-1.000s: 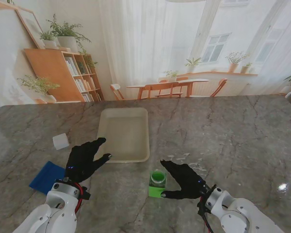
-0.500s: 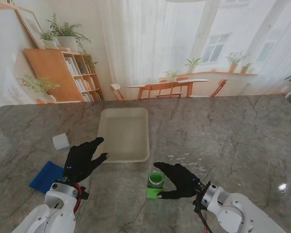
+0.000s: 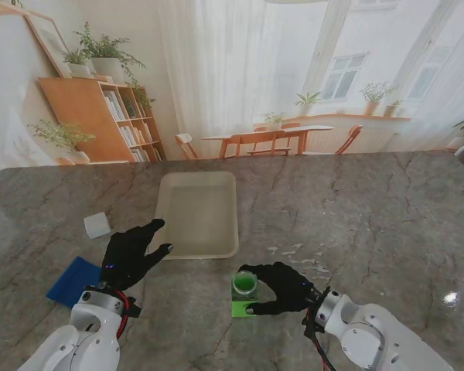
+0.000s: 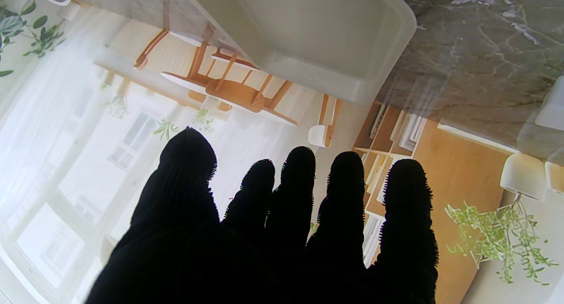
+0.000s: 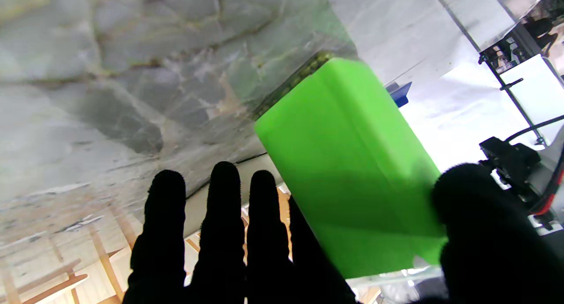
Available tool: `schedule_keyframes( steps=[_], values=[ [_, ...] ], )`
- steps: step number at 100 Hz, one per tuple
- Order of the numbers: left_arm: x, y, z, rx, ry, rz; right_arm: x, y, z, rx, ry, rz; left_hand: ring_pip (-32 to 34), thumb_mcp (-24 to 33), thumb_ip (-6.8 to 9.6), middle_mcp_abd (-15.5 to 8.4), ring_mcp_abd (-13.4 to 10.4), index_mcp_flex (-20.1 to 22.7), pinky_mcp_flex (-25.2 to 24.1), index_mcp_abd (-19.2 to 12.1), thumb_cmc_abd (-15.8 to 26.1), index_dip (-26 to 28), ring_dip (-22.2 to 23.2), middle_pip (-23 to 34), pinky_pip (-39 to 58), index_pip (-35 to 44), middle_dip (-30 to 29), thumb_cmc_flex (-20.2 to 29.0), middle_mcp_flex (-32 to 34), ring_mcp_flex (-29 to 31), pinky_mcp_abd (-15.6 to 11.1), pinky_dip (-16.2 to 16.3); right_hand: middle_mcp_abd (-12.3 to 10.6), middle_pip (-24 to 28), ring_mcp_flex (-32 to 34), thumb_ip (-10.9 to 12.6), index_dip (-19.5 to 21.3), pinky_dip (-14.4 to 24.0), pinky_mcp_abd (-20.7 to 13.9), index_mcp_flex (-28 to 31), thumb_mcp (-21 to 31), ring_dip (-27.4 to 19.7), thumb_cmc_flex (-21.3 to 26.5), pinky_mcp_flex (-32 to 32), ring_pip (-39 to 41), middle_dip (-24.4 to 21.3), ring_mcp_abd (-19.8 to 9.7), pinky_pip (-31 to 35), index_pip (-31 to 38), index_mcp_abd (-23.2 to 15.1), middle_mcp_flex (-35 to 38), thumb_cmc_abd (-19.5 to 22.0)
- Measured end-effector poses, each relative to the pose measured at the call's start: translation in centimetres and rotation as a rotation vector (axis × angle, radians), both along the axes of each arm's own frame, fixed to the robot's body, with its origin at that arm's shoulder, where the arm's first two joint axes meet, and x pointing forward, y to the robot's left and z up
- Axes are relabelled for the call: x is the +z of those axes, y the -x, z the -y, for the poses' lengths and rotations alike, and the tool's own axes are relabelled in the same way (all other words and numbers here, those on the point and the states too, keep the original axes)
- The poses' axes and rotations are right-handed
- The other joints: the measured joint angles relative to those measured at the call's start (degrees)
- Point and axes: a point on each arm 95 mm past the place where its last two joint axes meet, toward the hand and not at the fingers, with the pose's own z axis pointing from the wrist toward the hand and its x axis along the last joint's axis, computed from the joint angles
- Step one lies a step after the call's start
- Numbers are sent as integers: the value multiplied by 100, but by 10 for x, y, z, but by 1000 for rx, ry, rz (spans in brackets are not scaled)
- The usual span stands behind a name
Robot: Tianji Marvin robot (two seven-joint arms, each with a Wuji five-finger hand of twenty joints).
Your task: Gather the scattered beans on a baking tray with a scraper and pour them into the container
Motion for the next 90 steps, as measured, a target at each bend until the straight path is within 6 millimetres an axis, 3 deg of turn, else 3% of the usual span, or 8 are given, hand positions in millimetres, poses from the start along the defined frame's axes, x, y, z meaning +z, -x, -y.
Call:
schedule_keyframes(
  steps=[17, 26, 33, 38, 48, 60, 90],
  values=[
    [0, 0, -1, 2, -2, 0, 0, -4, 1, -67, -31, 22, 0, 15, 0, -2, -28, 0, 0, 0, 1, 0, 0, 0, 0, 0, 0, 14, 0, 0, -2, 0, -755, 238, 358, -10, 324, 2, -41, 530, -7, 18, 297, 100, 116, 122, -330, -64, 586, -635, 693, -455],
    [0, 0, -1, 3, -3, 0, -1, -4, 3, -109, -58, 25, 1, 15, 0, -2, -30, 0, 0, 0, 1, 0, 1, 0, 1, 0, 0, 14, 0, 0, -5, 0, -1002, 403, 617, -12, 355, 3, -52, 731, -11, 21, 363, 212, 184, 130, -529, -78, 727, -784, 965, -644],
    [0, 0, -1, 4, -4, -1, -2, -4, 4, -139, -76, 18, 1, 15, 0, -3, -32, 0, 0, 0, 1, 0, 1, 0, 1, 0, 0, 14, 0, 0, -7, 0, -1039, 501, 762, -17, 331, 3, -96, 791, -5, 21, 363, 274, 232, 124, -652, -79, 940, -862, 1111, -750],
    [-1, 0, -1, 4, -4, -2, -4, -4, 5, -159, -87, 16, 1, 15, 0, -3, -32, 0, 0, 0, 1, 0, 1, 0, 1, 0, 0, 14, 0, 0, -8, 0, -1068, 571, 906, -111, 102, 3, -108, 791, 90, 25, 363, 329, 281, 109, -734, -80, 1225, -964, 1227, -903],
    [-1, -1, -1, 5, -6, -8, -5, -4, 7, -206, -109, 22, 1, 15, 0, -3, -33, 0, 0, 0, 1, 0, 2, 0, 1, 0, 0, 14, 0, 0, -11, 0, -1087, 718, 1125, -329, -714, 3, -118, 788, 217, 72, 411, 424, 356, 46, -852, -59, 2081, -1018, 1428, -1205],
    [-2, -1, -2, 4, -6, -12, -5, -4, 11, -273, -152, 24, 1, 15, 0, -3, -33, 0, 0, 0, 1, 0, 2, 0, 1, 0, 0, 14, 0, 0, -13, 0, -1087, 725, 1373, -439, -1300, 3, -166, 787, 217, 119, 484, 514, 504, 197, -933, 16, 2679, -1027, 1616, -1346],
    [-3, -1, -3, 13, -8, -15, -3, 0, 29, -456, -218, 20, 1, 15, 0, -3, -34, 0, 0, 1, 1, 0, 2, 0, 1, 0, 0, 14, 0, 1, -18, 0, -1044, 726, 1802, -501, -1694, 283, -171, 1012, 210, 157, 522, 823, 677, 144, -988, 225, 3138, -1028, 2069, -1649]
  ],
)
